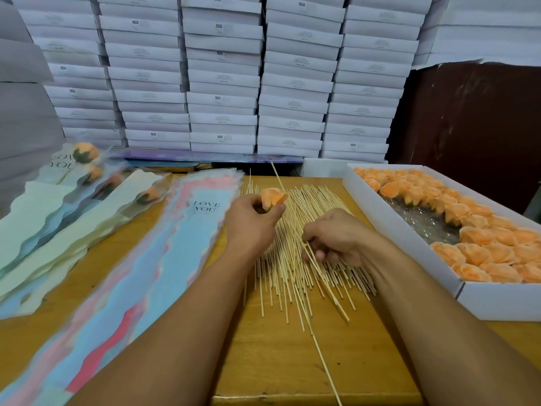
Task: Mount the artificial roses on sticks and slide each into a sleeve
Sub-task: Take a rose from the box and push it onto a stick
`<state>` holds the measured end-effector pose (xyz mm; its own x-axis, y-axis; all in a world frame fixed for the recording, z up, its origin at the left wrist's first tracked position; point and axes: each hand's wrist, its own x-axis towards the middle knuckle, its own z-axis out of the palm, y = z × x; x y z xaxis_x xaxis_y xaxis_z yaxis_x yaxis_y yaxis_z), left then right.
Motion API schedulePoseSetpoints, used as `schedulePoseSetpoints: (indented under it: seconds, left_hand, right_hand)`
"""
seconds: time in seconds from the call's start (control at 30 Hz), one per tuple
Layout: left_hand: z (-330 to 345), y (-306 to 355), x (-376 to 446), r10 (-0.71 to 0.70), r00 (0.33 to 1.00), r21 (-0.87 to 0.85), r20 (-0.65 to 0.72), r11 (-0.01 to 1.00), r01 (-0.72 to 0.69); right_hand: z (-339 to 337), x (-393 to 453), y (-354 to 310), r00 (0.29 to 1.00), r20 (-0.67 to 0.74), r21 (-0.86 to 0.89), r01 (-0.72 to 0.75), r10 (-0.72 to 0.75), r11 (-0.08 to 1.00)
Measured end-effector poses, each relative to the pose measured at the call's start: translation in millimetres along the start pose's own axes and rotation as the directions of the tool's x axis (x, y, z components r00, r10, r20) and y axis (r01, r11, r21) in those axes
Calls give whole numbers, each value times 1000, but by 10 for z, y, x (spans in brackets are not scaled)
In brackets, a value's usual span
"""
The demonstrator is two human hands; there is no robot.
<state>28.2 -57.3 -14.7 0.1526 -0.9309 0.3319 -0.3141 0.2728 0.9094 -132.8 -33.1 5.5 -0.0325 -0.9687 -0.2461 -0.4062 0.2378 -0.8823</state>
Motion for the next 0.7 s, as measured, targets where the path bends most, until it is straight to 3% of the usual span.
schedulePoseSetpoints:
  seconds: [0.2, 0.4, 0.7]
  left_hand:
    - [-8, -29, 17, -21, 1000, -23, -6, 1000, 21]
    - [-2, -31, 11, -89, 996, -153, 10, 984, 89]
    - [-5, -26, 13, -115, 993, -196, 31, 973, 119]
  right_hand:
    - [24, -8, -13, 998, -41, 52, 49, -47, 997]
    - [29, -70, -32, 993, 110, 178, 31, -51, 983]
    - [61, -111, -67, 974, 19, 154, 221, -227, 963]
